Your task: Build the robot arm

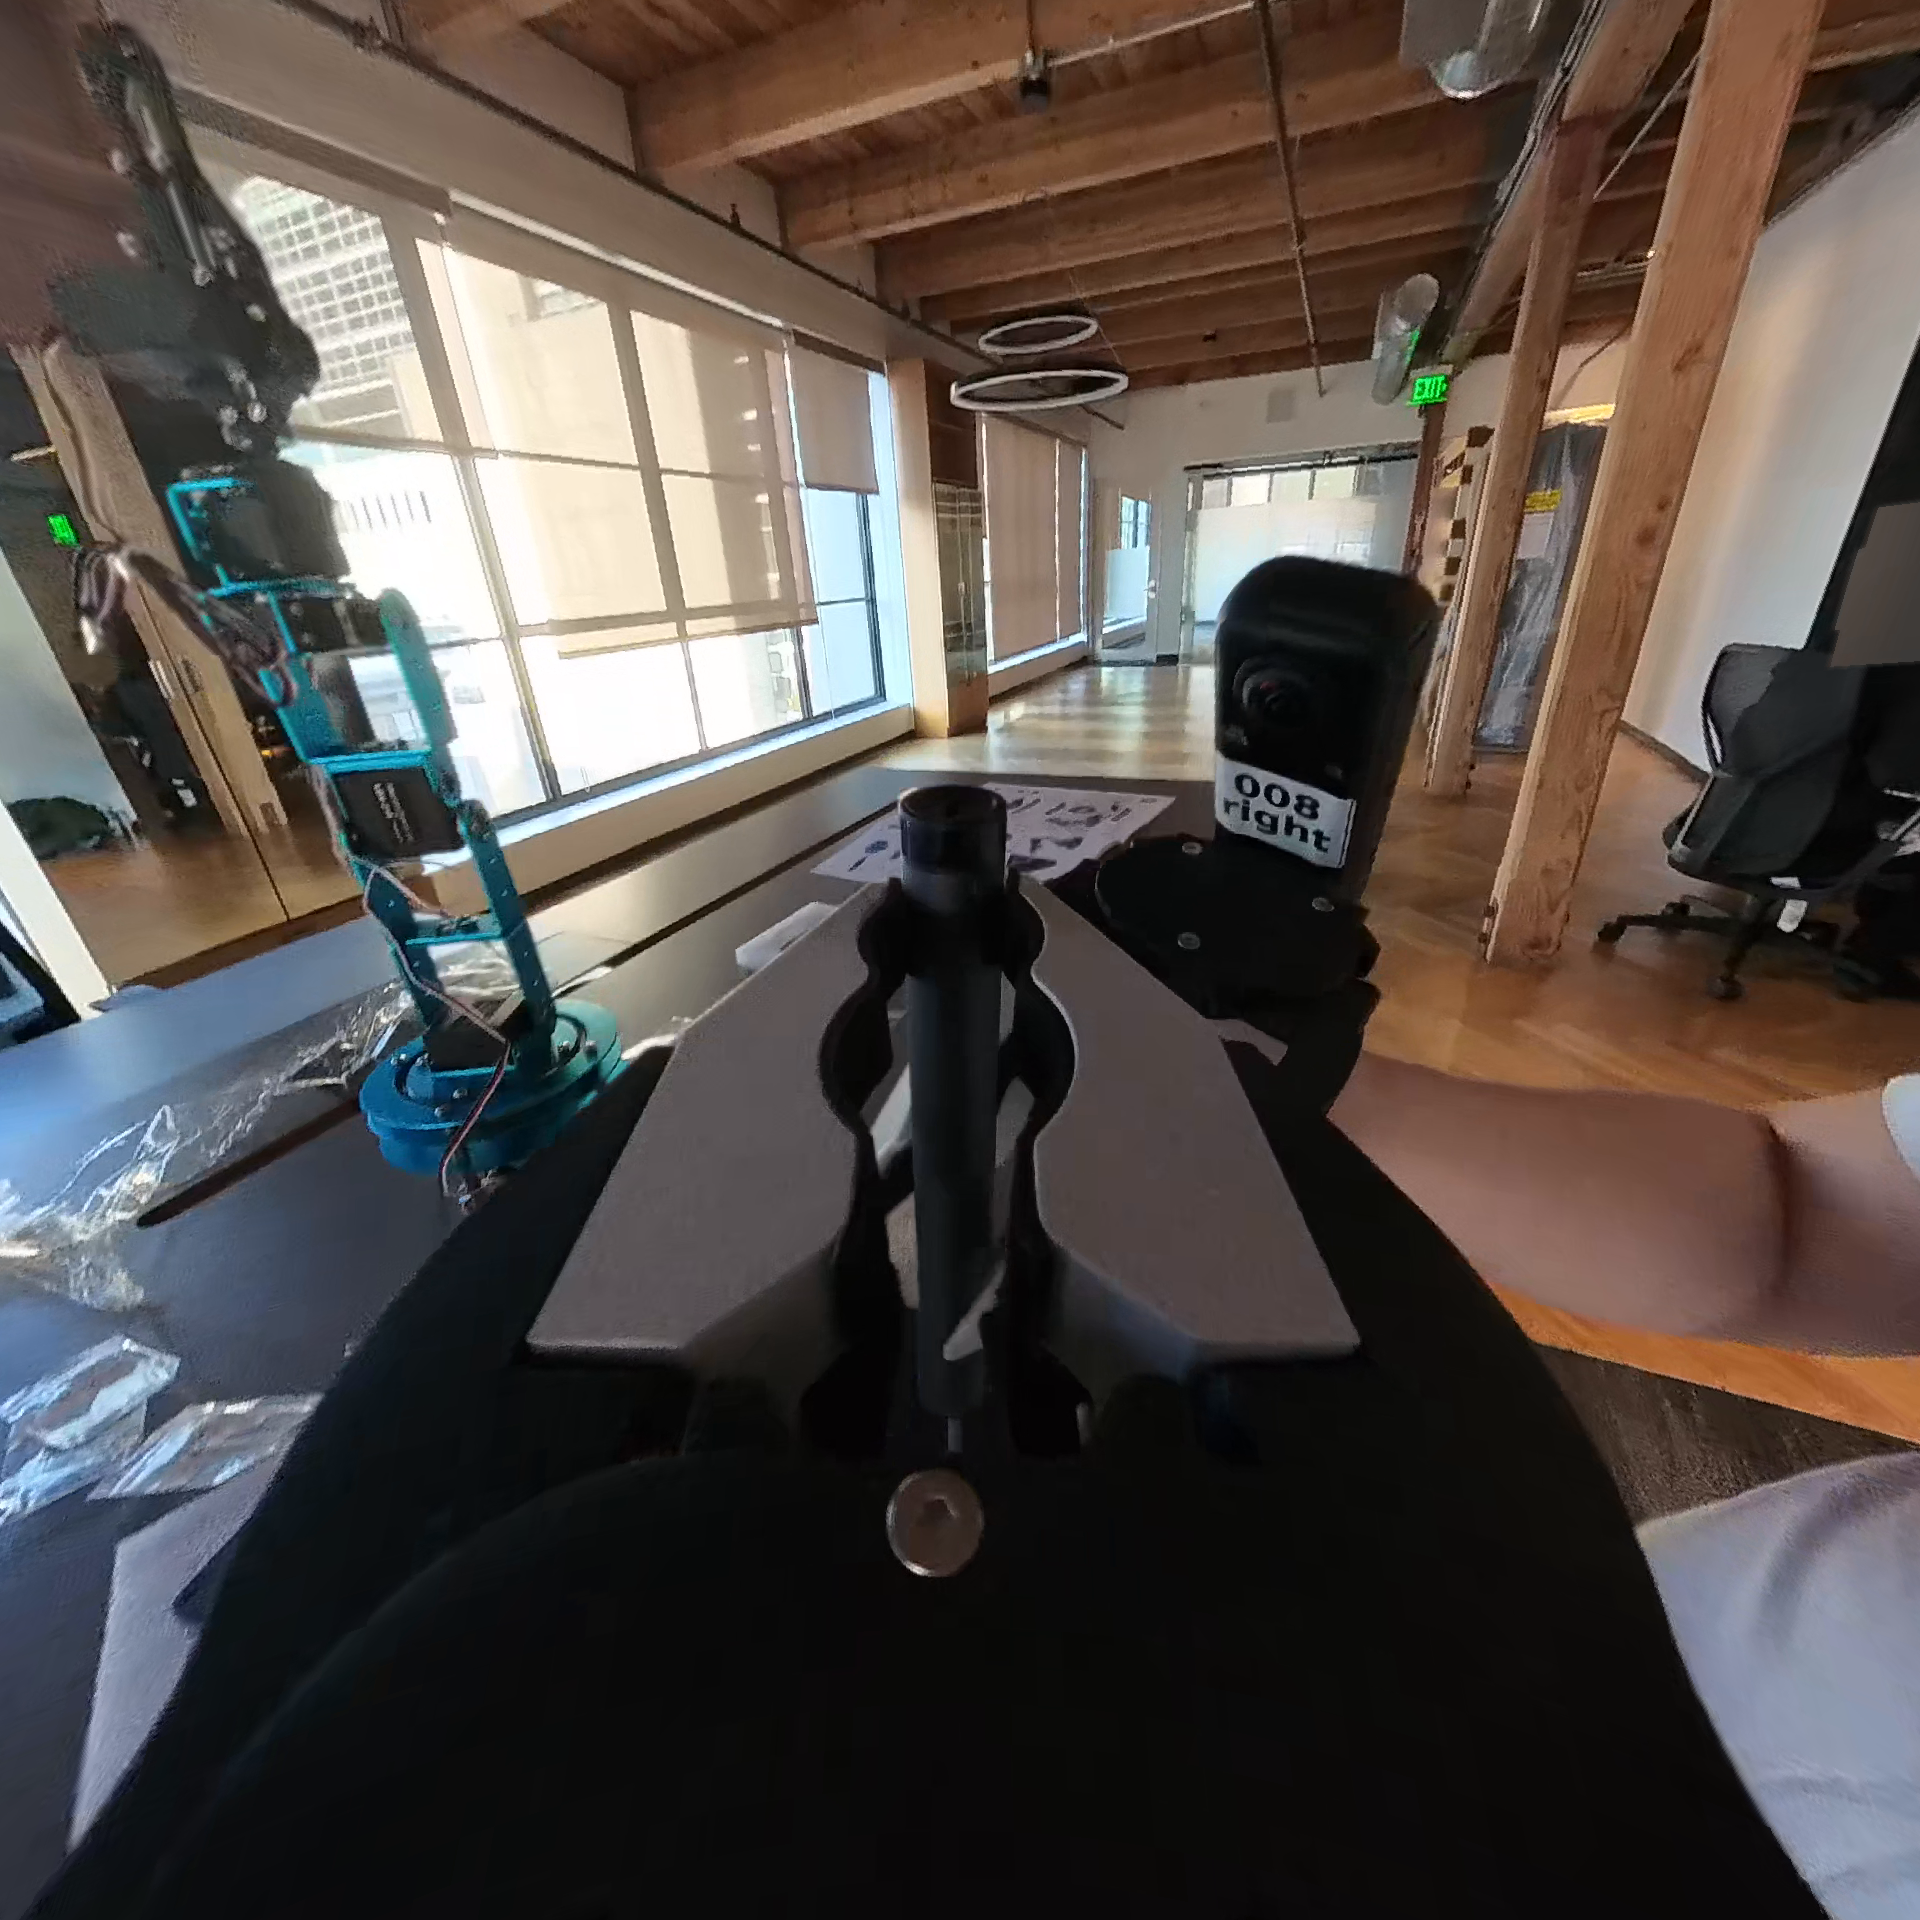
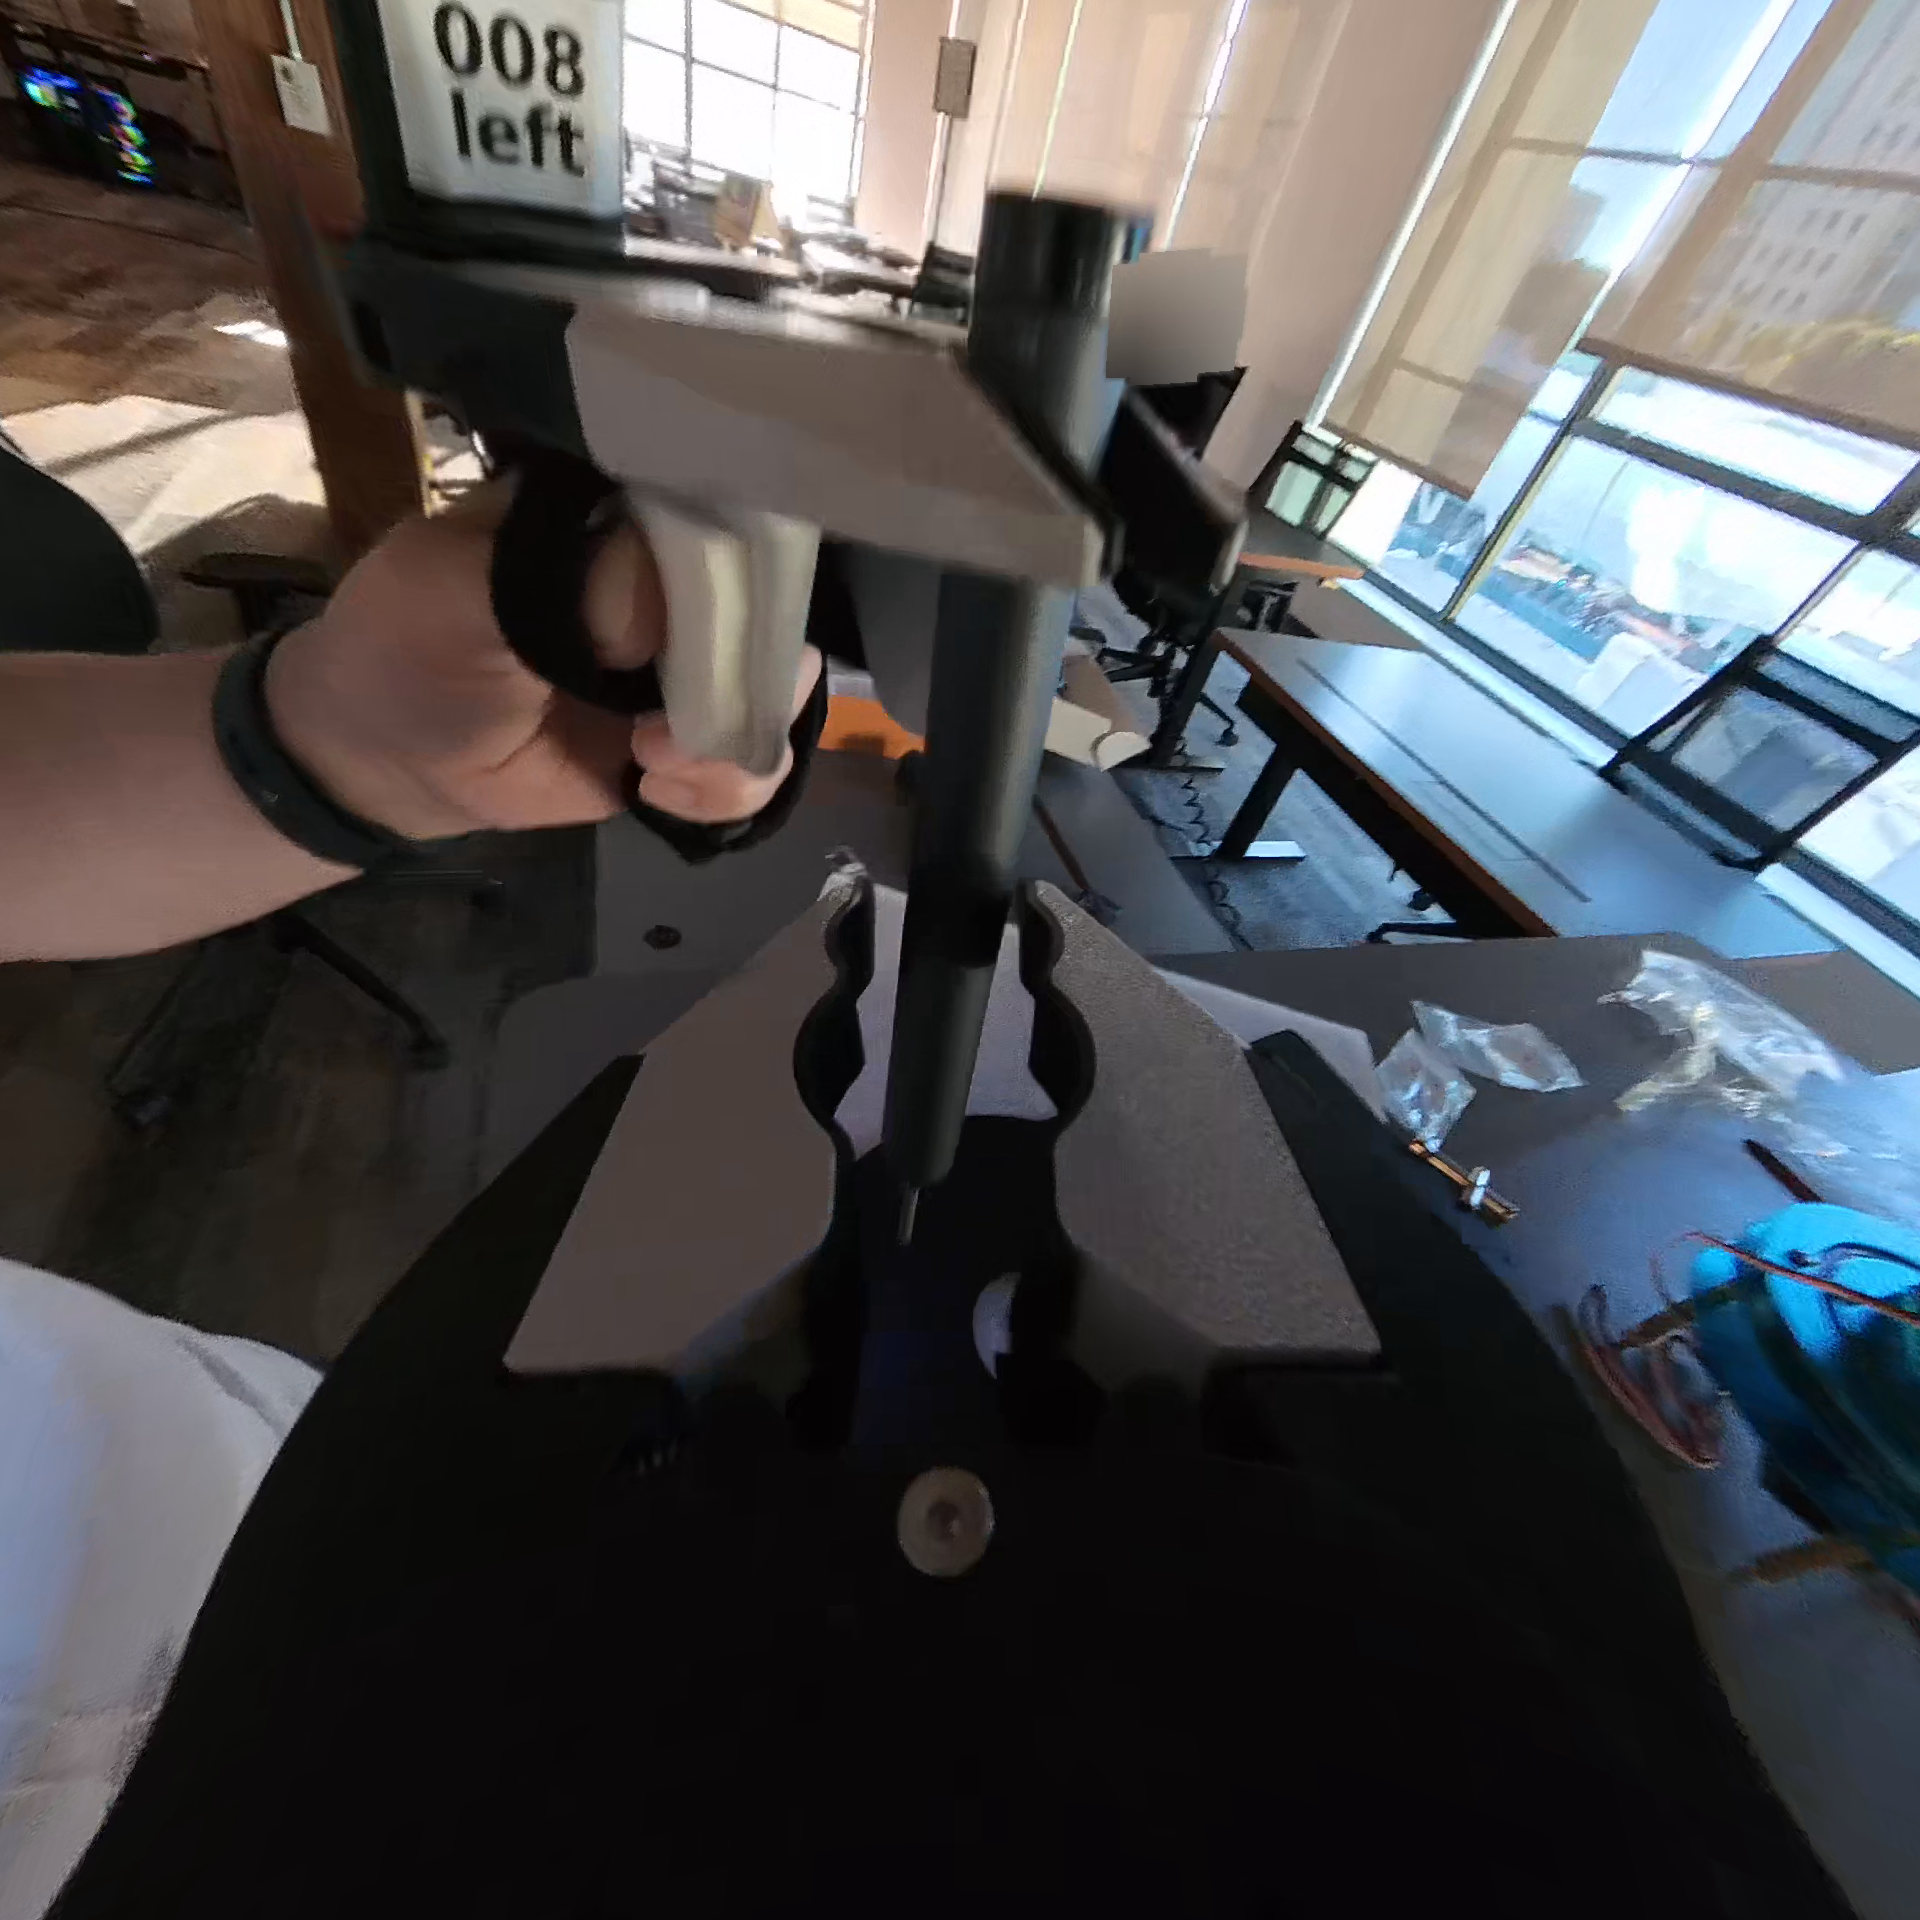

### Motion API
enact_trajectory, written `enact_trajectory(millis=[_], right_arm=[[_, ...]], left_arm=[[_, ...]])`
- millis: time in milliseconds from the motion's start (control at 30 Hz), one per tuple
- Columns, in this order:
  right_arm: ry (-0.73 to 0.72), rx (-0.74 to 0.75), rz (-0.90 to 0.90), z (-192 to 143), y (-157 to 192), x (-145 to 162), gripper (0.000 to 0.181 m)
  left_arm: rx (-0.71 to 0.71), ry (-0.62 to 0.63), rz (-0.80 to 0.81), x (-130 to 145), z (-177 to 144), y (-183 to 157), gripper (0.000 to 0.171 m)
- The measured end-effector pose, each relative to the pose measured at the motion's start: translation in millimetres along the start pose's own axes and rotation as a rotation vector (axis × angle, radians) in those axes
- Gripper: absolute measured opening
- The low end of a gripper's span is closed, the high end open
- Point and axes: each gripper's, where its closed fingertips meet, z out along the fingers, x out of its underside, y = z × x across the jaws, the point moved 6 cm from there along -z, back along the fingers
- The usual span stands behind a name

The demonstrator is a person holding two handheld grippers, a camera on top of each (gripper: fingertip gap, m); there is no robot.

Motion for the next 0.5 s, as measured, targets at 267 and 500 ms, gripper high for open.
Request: enact_trajectory(millis=[267,500], right_arm=[[0.228,0.113,-0.118,-31.3,-11.7,-4.2,0.016],[0.610,0.219,-0.284,-71.7,-33.6,42.2,0.016]], left_arm=[[0.026,-0.069,-0.068,8.9,15.0,-10.3,0.017],[0.192,0.428,-0.067,104.2,-34.9,2.6,0.029]])
